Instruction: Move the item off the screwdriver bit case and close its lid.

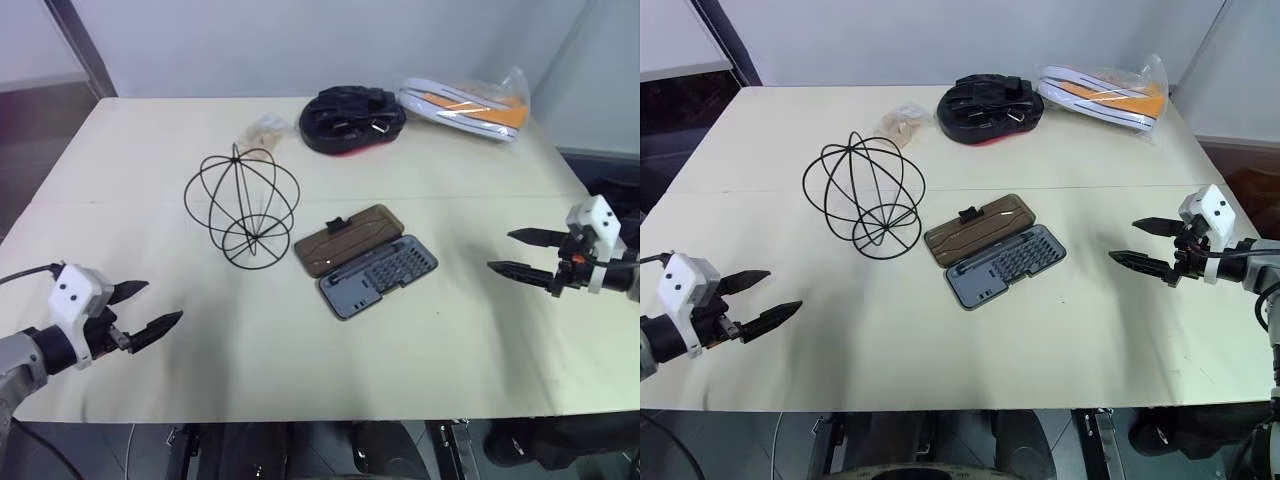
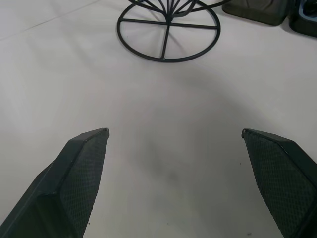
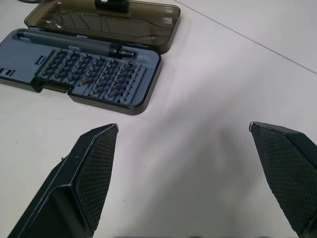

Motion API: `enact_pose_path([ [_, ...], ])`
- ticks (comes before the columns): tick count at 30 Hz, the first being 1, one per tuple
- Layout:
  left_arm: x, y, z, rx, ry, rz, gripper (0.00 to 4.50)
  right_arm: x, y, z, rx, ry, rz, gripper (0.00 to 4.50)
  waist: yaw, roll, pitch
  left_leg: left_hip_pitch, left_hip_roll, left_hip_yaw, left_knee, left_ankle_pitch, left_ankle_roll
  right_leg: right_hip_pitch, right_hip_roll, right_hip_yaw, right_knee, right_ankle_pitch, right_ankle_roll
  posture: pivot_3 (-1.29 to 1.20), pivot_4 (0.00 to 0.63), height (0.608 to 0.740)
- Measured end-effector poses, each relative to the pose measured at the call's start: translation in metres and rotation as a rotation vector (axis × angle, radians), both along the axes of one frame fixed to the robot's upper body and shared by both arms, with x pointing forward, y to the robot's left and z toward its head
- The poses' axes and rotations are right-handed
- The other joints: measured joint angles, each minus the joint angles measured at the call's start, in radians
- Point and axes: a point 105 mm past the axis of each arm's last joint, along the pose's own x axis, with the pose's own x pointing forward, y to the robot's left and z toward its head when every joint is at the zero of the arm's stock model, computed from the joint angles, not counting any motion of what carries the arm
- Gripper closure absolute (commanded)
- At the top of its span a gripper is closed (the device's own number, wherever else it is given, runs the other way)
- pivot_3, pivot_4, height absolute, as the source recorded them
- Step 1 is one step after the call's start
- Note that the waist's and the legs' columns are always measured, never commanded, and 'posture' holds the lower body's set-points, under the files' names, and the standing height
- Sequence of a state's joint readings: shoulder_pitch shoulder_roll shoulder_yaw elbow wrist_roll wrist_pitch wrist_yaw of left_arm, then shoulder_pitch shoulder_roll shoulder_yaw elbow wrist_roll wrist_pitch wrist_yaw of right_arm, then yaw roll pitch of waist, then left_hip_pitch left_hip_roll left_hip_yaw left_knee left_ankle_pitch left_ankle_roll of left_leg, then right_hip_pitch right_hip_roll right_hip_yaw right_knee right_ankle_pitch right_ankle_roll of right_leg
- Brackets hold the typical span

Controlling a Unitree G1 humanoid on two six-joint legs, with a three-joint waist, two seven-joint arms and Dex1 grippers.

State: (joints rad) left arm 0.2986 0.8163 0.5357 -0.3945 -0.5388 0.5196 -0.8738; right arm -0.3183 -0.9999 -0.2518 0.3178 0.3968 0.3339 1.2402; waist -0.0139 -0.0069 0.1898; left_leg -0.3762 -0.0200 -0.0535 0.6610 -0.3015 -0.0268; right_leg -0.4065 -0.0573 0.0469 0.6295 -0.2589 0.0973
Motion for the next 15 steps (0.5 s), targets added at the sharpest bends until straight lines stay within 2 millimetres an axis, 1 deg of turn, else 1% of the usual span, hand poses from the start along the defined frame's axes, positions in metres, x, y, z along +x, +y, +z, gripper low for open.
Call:
enact_pose_path([
  [11, 0.008, 0.0, 0.006, -0.011, -0.043, 0.028, 0.0, -0.004, 0.001, -0.007, -0.01, 0.016, -0.005, 0.08, 0.0, 0.0, 0.0, 0.0, 0.0, 0.0, 0.0, 0.0, 0.0, 0.0, 0.0, 0.0, 0.0, 0.002, 0.003, 0.0, 0.15, 0.74],
  [15, 0.015, -0.004, 0.009, -0.052, -0.074, 0.035, 0.0, -0.003, 0.008, -0.012, 0.045, 0.039, -0.008, 0.08, 0.0, 0.0, 0.0, 0.0, 0.0, 0.0, 0.001, 0.0, 0.0, 0.0, 0.0, 0.0, 0.001, 0.002, 0.003, 0.0, 0.15, 0.74],
])
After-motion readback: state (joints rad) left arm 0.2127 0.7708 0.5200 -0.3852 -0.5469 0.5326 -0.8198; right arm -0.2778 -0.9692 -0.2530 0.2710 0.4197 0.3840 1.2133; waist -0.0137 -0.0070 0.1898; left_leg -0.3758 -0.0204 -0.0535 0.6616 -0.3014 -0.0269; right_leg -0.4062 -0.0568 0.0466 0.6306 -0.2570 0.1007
